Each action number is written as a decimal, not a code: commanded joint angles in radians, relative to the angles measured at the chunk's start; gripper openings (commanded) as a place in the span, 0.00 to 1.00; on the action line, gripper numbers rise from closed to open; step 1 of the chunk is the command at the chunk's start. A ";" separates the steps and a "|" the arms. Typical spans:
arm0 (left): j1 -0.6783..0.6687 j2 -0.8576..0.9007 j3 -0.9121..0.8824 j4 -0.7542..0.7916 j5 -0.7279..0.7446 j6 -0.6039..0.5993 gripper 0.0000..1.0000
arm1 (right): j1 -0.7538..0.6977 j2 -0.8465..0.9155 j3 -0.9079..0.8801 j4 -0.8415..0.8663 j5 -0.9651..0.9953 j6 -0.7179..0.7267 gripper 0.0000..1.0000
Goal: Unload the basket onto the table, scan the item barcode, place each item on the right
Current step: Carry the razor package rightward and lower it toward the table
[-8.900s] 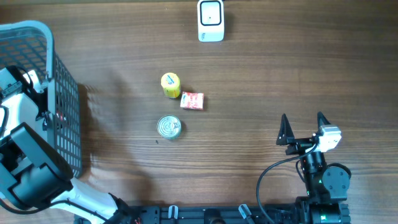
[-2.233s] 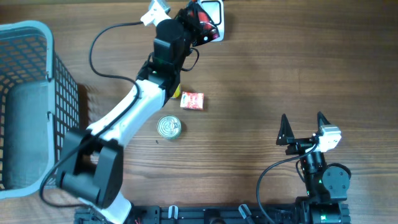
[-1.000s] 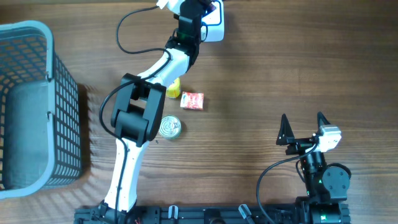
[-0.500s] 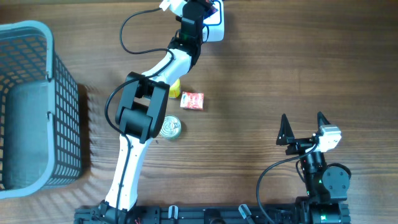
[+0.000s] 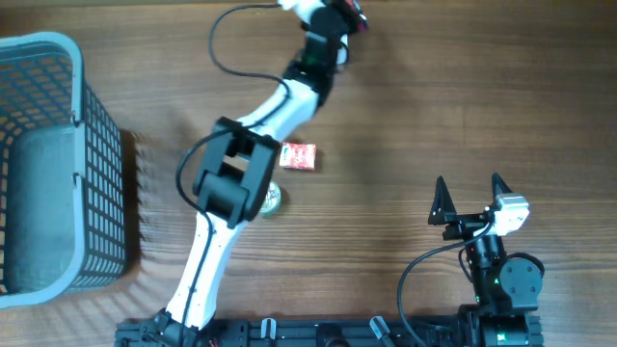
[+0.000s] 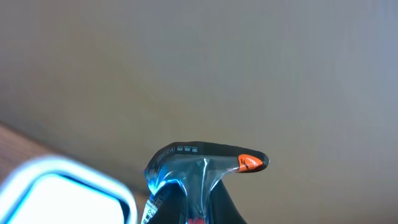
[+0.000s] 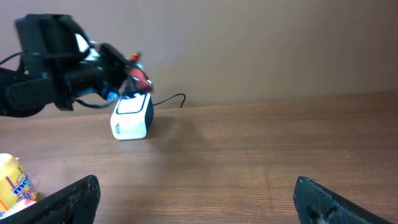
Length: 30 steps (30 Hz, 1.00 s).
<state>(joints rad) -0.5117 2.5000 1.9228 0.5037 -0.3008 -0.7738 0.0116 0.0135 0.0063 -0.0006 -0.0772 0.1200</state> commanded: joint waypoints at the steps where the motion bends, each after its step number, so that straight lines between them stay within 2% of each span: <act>1: -0.116 -0.069 0.024 -0.080 0.021 0.256 0.04 | 0.004 -0.003 -0.001 0.003 0.010 0.013 1.00; 7: -0.197 -0.086 0.024 -0.277 0.005 0.264 0.04 | 0.004 -0.003 -0.001 0.002 0.010 0.013 1.00; 15: -0.241 -0.125 0.024 -0.656 0.005 0.182 0.04 | 0.004 -0.003 -0.001 0.002 0.010 0.013 1.00; 18: -0.252 -0.146 0.024 -0.783 0.077 0.181 0.04 | 0.004 -0.003 -0.001 0.002 0.010 0.013 1.00; 21: -0.267 -0.155 0.024 -0.892 0.222 0.181 0.04 | 0.004 -0.003 -0.001 0.003 0.010 0.013 1.00; 26: -0.294 -0.155 0.024 -1.030 0.306 0.082 0.04 | 0.004 -0.003 -0.001 0.002 0.010 0.013 1.00; 30: -0.310 -0.155 0.024 -1.080 0.312 0.082 0.04 | 0.004 -0.003 -0.001 0.002 0.010 0.013 1.00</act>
<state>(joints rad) -0.8085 2.3898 1.9312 -0.5594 -0.0372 -0.6567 0.0116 0.0135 0.0063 -0.0010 -0.0772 0.1200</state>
